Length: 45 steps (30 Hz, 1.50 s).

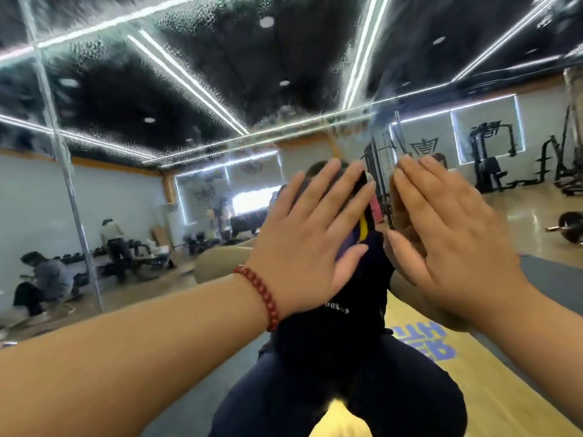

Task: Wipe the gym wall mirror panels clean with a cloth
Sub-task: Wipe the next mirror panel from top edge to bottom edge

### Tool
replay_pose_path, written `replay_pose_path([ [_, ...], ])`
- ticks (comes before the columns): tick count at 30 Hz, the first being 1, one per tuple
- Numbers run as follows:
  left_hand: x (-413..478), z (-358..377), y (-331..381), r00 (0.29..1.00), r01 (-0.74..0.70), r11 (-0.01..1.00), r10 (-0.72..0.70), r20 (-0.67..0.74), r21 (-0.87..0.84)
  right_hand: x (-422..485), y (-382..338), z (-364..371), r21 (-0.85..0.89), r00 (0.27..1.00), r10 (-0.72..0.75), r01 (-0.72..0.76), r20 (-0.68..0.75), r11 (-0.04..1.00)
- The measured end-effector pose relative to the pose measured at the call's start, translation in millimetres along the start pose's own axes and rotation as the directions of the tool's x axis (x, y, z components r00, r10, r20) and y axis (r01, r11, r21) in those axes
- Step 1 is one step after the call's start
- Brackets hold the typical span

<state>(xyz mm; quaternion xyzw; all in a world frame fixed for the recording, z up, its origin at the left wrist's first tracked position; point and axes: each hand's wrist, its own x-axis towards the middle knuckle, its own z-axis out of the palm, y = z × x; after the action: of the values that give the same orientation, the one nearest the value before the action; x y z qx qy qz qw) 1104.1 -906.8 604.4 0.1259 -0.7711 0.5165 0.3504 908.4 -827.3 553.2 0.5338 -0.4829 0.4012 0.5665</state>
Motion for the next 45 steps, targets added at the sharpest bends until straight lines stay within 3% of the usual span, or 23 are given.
replay_pose_path([
  [2,11,-2,-13,1.0,0.003,1.0,-0.003,-0.013,0.01,-9,1,-1,-0.003,1.0,0.001,-0.001,0.007,1.0],
  [7,54,-12,-25,0.964,0.263,0.965,-0.263,-0.035,0.02,-19,11,-6,-0.019,0.998,0.062,-0.061,0.015,0.998],
  [9,46,-6,-5,0.986,0.163,0.987,-0.162,-0.041,0.017,-20,12,-5,-0.012,0.997,0.078,-0.077,0.013,0.997],
  [12,14,5,26,0.993,-0.116,0.993,0.116,0.0,-0.004,-23,13,-5,0.005,0.999,0.054,-0.054,0.005,0.999],
  [14,12,6,22,0.987,-0.16,0.987,0.16,0.001,-0.01,-25,13,-5,0.013,0.999,0.04,-0.04,0.001,0.999],
  [18,52,-8,-6,0.988,0.145,0.989,-0.147,-0.045,-0.035,-33,8,-6,0.002,0.998,0.055,-0.055,0.018,0.998],
  [20,59,-7,0,0.973,0.224,0.974,-0.225,-0.047,-0.026,-40,3,-5,-0.002,0.997,0.065,-0.065,0.035,0.998],
  [25,-13,15,68,0.997,-0.061,0.998,0.061,0.051,-0.004,-57,-3,-7,0.018,0.996,0.062,-0.063,0.067,0.998],
  [28,-39,17,70,0.984,-0.154,0.988,0.152,0.091,0.014,-68,-7,-10,0.017,0.992,0.039,-0.041,0.123,0.999],
  [31,-12,9,39,0.999,0.05,0.999,-0.05,0.011,0.004,-72,-13,-13,0.033,0.987,0.057,-0.063,0.151,0.997],
  [34,1,6,29,0.959,0.284,0.959,-0.284,-0.011,-0.016,-77,-20,-14,0.08,0.98,0.108,-0.122,0.167,0.989],
  [40,-112,35,124,0.988,-0.061,0.998,0.063,0.143,-0.016,-117,-55,-11,0.161,0.959,0.177,-0.214,0.22,0.963],
  [43,-132,34,119,0.987,-0.024,1.0,0.022,0.157,0.009,-143,-69,-14,0.156,0.945,0.178,-0.227,0.275,0.961],
  [45,-118,30,105,0.986,0.149,0.989,-0.148,0.08,-0.009,-152,-77,-14,0.153,0.936,0.202,-0.253,0.288,0.955],
])
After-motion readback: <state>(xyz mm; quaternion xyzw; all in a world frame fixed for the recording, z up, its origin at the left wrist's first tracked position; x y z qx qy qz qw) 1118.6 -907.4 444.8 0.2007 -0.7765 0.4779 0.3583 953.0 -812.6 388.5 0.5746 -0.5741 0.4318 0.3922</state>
